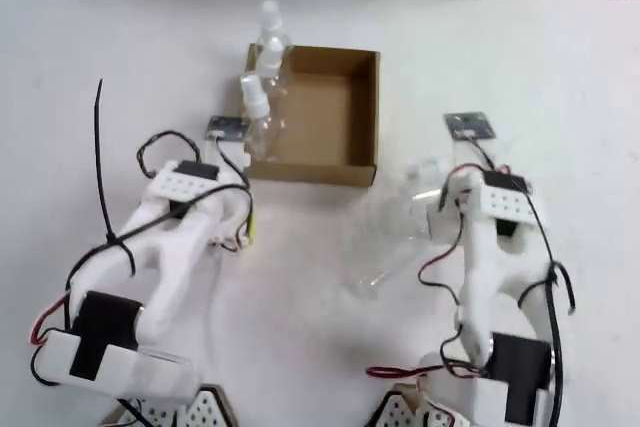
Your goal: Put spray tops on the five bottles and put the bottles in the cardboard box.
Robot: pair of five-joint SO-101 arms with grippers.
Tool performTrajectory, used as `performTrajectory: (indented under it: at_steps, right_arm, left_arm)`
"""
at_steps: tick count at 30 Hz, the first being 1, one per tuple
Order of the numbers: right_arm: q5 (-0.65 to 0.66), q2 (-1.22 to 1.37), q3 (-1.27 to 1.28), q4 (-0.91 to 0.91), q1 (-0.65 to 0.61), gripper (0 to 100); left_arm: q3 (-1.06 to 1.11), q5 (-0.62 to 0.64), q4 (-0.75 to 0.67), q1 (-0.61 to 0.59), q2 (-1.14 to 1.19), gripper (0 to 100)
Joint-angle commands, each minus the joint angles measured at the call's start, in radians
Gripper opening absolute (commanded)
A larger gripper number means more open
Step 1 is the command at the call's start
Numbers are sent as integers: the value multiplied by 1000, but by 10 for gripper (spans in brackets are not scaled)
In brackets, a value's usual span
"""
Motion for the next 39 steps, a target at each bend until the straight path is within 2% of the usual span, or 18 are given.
performTrajectory:
  at_steps: [1, 7, 12, 17, 21, 23, 28, 35, 39]
  right_arm:
    - [-12, 39, -87, -15, -62, 18]
    - [-17, 54, -153, 12, -116, 18]
    - [-184, -4, -207, 127, -124, 18]
    - [-311, -131, -203, 226, -128, 19]
    - [-387, -202, -198, 303, -179, 19]
    - [-387, -216, -176, 294, -203, 35]
    - [-399, -208, -80, 196, -268, 162]
    - [-601, -203, -8, 62, -295, 193]
    - [-658, -203, 52, 4, -298, 281]
  left_arm:
    - [-43, -64, -20, -22, -1, 20]
    - [-43, -74, -20, -19, -1, 20]
    - [-43, -77, -20, -19, -1, 20]
    - [-43, -77, -20, -18, -1, 20]
    - [-43, -77, -20, -18, -1, 20]
    - [-43, -77, -20, -19, -1, 20]
    - [-43, -77, -20, -22, -1, 20]
    - [-43, -77, -21, -22, -1, 20]
    - [-43, -78, -21, -22, -1, 20]
